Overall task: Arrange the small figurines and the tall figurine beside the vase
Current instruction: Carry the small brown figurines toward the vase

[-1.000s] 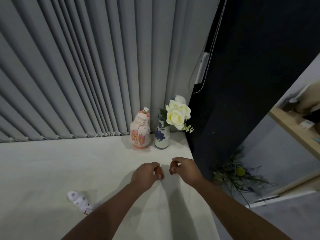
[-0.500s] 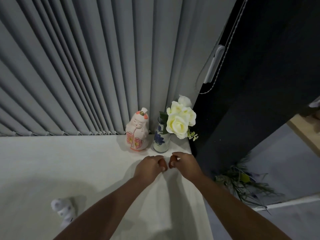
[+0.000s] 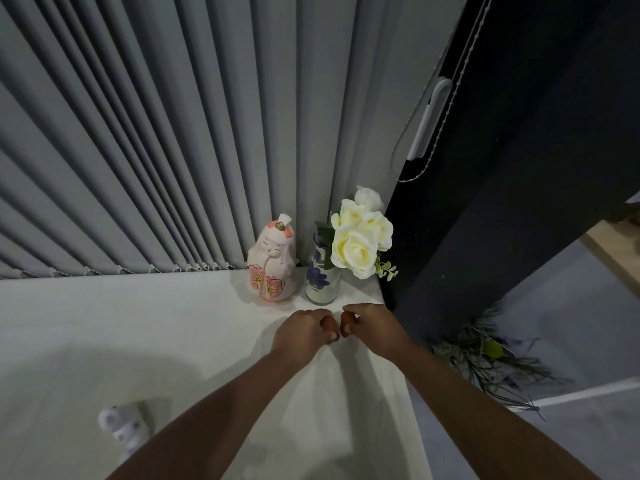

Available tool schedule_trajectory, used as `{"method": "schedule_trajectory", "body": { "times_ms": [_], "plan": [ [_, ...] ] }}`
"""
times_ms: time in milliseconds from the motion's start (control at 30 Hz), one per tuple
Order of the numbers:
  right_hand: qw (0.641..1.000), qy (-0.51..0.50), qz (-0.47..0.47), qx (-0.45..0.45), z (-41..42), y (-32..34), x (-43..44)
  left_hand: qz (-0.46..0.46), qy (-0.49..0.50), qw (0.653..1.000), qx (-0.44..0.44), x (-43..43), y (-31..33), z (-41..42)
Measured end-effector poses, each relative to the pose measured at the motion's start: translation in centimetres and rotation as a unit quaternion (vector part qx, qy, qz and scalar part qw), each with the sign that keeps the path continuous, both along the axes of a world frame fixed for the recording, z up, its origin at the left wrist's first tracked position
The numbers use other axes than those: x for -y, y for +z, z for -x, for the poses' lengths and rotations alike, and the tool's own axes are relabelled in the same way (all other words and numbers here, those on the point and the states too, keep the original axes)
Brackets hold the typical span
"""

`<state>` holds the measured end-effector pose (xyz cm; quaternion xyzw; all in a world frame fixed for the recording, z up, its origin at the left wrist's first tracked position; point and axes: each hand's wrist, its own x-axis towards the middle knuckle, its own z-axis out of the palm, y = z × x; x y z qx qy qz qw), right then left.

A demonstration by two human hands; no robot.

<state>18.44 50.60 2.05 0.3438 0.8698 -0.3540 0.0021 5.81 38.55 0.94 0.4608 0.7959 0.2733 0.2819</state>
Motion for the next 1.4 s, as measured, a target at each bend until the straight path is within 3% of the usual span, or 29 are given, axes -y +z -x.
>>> {"method": "schedule_trajectory", "body": {
  "times_ms": [700, 867, 1100, 1400],
  "plan": [
    [0.999, 0.028, -0.018, -0.003, -1.6, 0.6, 0.2, -0.018, 0.013, 0.998, -0.059, 0.7, 0.0, -2.5],
    [1.000, -0.004, -0.015, 0.016, -1.7, 0.8, 0.4, -0.020, 0.003, 0.998, -0.064, 1.0, 0.0, -2.6],
    [0.999, -0.004, -0.010, 0.033, -3.0, 1.6, 0.3, 0.001, -0.002, 0.992, -0.124, 1.7, 0.6, -2.9],
    [0.996, 0.028, -0.082, 0.019, -4.7, 3.4, 3.7, 0.023, -0.010, 0.985, -0.171, 5.2, 1.8, -2.9]
  ]
}}
